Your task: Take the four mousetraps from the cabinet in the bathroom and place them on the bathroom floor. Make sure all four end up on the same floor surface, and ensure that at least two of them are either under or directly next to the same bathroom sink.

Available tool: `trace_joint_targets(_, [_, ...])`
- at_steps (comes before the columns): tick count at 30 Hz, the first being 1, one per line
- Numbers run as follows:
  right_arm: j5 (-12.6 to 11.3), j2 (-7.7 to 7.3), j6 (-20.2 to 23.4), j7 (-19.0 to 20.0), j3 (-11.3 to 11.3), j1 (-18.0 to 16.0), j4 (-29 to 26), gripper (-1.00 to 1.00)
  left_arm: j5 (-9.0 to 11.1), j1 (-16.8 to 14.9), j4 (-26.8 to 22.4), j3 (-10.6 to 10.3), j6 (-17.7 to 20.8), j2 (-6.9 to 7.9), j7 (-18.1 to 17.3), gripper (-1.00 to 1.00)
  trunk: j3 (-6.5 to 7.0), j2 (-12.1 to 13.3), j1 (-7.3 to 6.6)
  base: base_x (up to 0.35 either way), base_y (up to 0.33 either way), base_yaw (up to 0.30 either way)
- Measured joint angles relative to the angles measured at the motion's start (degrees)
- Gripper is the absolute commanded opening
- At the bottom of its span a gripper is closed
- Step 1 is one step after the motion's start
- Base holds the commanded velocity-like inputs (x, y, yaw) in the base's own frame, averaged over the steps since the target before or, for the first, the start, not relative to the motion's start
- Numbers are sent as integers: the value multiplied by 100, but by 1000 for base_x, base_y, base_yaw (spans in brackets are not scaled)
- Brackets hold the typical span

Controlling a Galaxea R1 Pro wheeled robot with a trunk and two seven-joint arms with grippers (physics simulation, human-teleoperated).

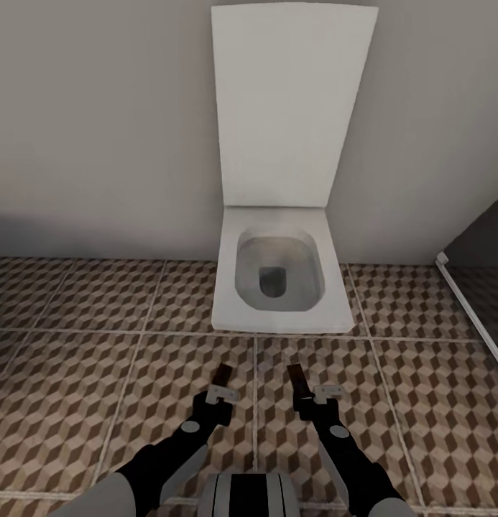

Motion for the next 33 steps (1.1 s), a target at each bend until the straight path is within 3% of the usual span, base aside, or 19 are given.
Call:
trace_joint_targets(6, [0, 0, 0, 0, 0, 0, 1, -100, 0, 1, 7, -196, -1, -1, 11, -100, 0, 0, 0, 6, 0, 0])
trace_joint_targets(19, [0, 0, -1, 0, 0, 0, 1, -100, 0, -2, 0, -230, -5, -3, 9, -100, 0, 0, 0, 0, 0, 0])
trace_joint_targets(33, [0, 0, 0, 0, 4, 0, 0, -100, -4, 1, 5, -227, -17, 3, 10, -100, -310, -19, 37, 0, 0, 0])
